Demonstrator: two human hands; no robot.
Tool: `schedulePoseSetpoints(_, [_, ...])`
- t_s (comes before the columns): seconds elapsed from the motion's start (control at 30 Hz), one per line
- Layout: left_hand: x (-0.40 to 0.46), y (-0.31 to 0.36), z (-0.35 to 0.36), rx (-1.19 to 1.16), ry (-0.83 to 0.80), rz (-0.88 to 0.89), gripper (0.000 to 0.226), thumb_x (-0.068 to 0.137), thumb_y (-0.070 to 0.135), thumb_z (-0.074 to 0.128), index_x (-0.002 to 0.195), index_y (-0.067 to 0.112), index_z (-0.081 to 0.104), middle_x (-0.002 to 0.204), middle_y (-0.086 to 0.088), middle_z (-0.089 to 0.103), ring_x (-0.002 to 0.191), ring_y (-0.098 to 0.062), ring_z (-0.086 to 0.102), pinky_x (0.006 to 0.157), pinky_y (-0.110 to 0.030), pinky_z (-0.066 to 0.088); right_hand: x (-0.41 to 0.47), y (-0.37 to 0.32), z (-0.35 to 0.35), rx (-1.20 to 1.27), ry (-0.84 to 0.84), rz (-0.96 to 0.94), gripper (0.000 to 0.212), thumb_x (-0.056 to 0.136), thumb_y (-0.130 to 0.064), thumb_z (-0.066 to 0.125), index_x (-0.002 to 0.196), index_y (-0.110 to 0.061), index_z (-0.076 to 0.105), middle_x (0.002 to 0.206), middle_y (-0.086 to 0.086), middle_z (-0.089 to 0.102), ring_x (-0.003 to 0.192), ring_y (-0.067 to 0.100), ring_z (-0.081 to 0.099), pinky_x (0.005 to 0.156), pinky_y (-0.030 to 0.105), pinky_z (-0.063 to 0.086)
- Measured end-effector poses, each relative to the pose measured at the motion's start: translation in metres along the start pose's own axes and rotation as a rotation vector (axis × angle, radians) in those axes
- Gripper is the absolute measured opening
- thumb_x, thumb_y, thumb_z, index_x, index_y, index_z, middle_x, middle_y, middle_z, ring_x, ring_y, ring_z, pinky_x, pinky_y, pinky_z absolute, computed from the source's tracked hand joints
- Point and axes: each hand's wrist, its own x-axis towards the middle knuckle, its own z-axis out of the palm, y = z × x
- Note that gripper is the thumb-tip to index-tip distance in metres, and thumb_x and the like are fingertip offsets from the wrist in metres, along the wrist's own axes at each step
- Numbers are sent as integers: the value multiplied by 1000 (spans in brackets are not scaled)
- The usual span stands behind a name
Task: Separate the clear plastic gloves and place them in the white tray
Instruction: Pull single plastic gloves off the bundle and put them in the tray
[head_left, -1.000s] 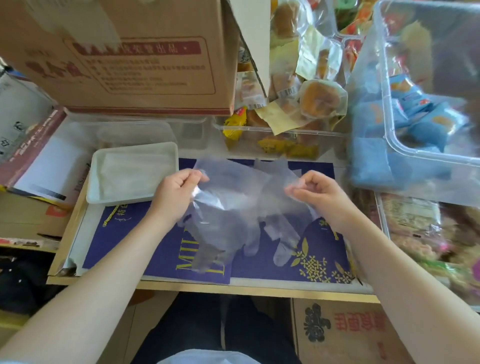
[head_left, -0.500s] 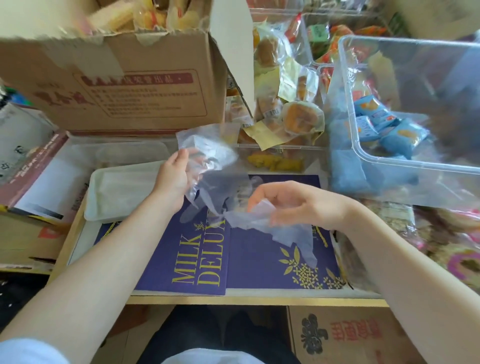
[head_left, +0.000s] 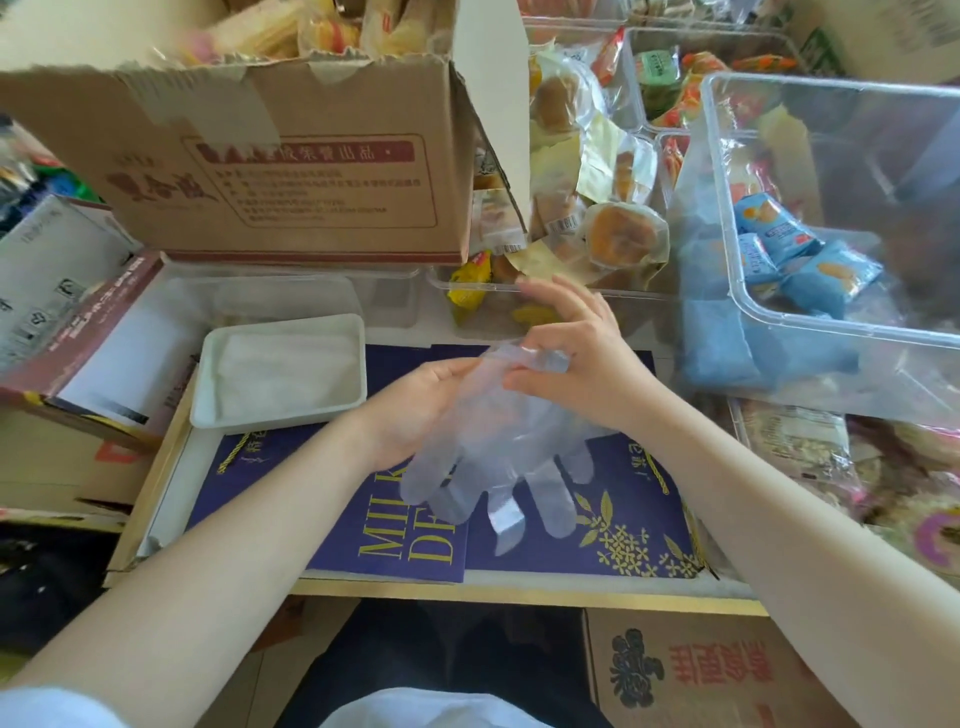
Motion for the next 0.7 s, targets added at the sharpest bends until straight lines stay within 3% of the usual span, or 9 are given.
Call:
schedulePoseSetpoints(0.07, [-3,-1,6,-17,10,-15,32,87,39,58,105,16,70,101,-7,69,91,-19,63,83,-32,49,2,-4,0,54,-59,110,17,78,-33,73,76,-18,65,104,-2,65,109,22,53,111,45,18])
schedulePoseSetpoints(0.13, [-4,-4,2,-71,3,-19,41,86,42,53,110,12,67,105,-10,67,100,-25,62,92,-35,48,2,-5,3,121,-48,171,28,79,-29,73,64,-24,49,68,-11,54,70,12,50,82,24,39])
schedulePoseSetpoints(0.17, [-5,-5,-2,-111,-22,-41,47,86,43,47,115,9,64,110,-12,66,105,-28,61,95,-36,47,2,-5,5,143,-31,186,33,78,-26,74,61,-24,45,64,-13,49,63,6,46,66,16,38])
schedulePoseSetpoints(0.23, [-9,-4,-13,-67,-37,-108,57,86,54,38,116,12,64,114,-12,66,107,-27,61,91,-33,48,1,-5,8,143,-46,192,36,77,-23,75,61,-26,43,65,-14,50,61,0,46,57,11,35])
schedulePoseSetpoints(0.3, [-10,-3,-19,139,-4,-121,54,87,60,43,105,17,70,107,-9,70,97,-22,65,83,-31,49,0,-5,13,106,-89,183,27,78,-22,74,67,-20,50,69,-9,53,63,7,48,59,17,37])
schedulePoseSetpoints(0.43, [-11,-6,-23,473,79,-41,12,90,21,61,85,17,72,81,5,72,77,-8,63,81,-32,48,3,-6,19,49,-126,166,24,76,-24,76,81,-8,58,74,-1,56,67,18,49,59,26,37])
schedulePoseSetpoints(0.5, [-11,-7,-26,451,97,-32,13,90,10,59,85,13,70,76,7,72,73,-5,63,78,-25,48,4,-4,19,79,-153,214,31,74,-28,77,86,-11,55,76,-4,54,67,15,49,60,26,37])
schedulePoseSetpoints(0.6, [-14,-6,-32,449,93,-15,15,90,5,57,87,14,69,85,1,74,79,-8,67,79,-21,50,4,4,15,185,-245,354,37,75,-30,76,104,-16,56,91,-3,60,77,12,55,67,24,44])
schedulePoseSetpoints(0.7, [-16,-10,-35,458,54,-19,18,86,0,61,88,17,67,86,1,74,80,-9,68,78,-18,51,2,13,13,236,-339,444,25,79,-24,73,93,-4,67,86,11,65,76,18,57,68,28,43])
